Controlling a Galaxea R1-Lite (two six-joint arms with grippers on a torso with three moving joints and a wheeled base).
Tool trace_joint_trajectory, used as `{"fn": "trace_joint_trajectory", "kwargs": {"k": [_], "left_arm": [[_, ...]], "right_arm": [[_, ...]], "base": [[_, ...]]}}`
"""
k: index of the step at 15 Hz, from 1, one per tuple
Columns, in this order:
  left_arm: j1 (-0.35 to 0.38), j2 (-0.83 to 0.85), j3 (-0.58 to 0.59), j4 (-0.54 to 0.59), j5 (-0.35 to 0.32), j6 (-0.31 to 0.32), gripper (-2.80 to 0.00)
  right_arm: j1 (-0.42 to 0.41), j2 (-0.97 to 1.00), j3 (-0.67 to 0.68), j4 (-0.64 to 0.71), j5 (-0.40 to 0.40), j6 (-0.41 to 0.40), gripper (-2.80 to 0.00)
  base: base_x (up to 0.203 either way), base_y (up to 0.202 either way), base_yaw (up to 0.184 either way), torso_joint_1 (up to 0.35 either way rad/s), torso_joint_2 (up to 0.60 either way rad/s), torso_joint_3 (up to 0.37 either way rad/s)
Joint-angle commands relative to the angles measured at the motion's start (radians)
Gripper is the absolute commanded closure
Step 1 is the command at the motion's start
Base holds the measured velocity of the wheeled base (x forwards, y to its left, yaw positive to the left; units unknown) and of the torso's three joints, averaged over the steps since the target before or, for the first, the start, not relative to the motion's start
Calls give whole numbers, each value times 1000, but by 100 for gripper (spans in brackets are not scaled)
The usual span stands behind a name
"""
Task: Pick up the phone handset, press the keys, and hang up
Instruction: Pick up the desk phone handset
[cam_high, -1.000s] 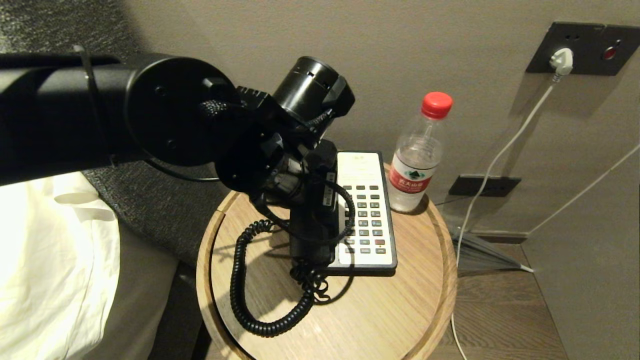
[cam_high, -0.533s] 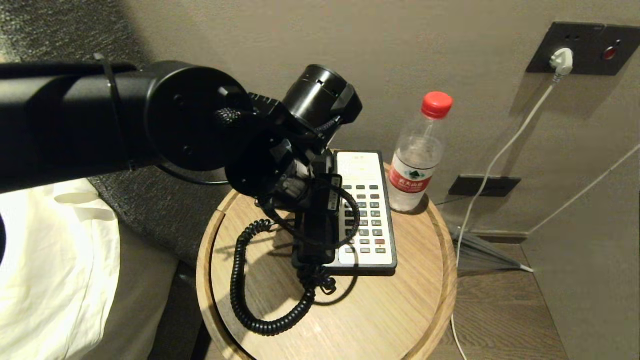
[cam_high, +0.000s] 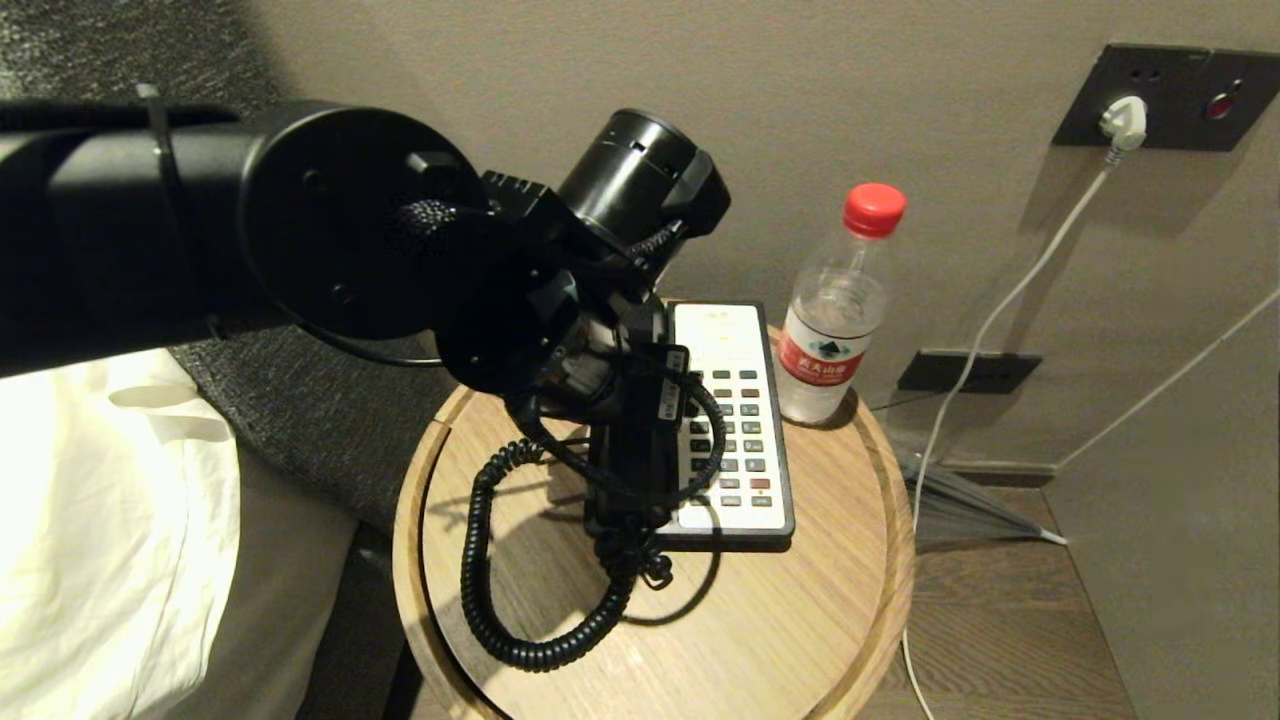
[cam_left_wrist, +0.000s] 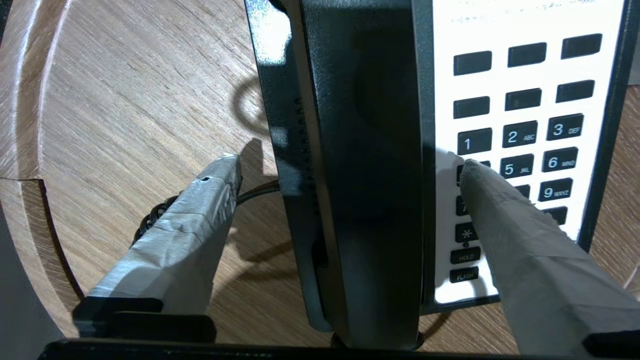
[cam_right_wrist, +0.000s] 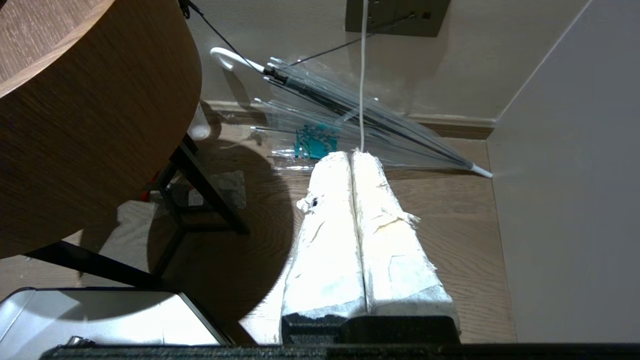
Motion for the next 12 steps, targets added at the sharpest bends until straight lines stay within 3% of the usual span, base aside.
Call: {"fn": "trace_joint_trajectory", "kwargs": {"k": [1, 12], "left_arm": [[0, -5, -4, 3, -6, -10, -280], [2, -10, 2, 41, 22, 3, -280]], "right_arm": [[0, -11, 0, 0, 1, -1, 0], [0, -11, 0, 0, 1, -1, 0]], "base": [[0, 0, 0, 0, 0, 0], [0, 0, 0, 0, 0, 0]]}}
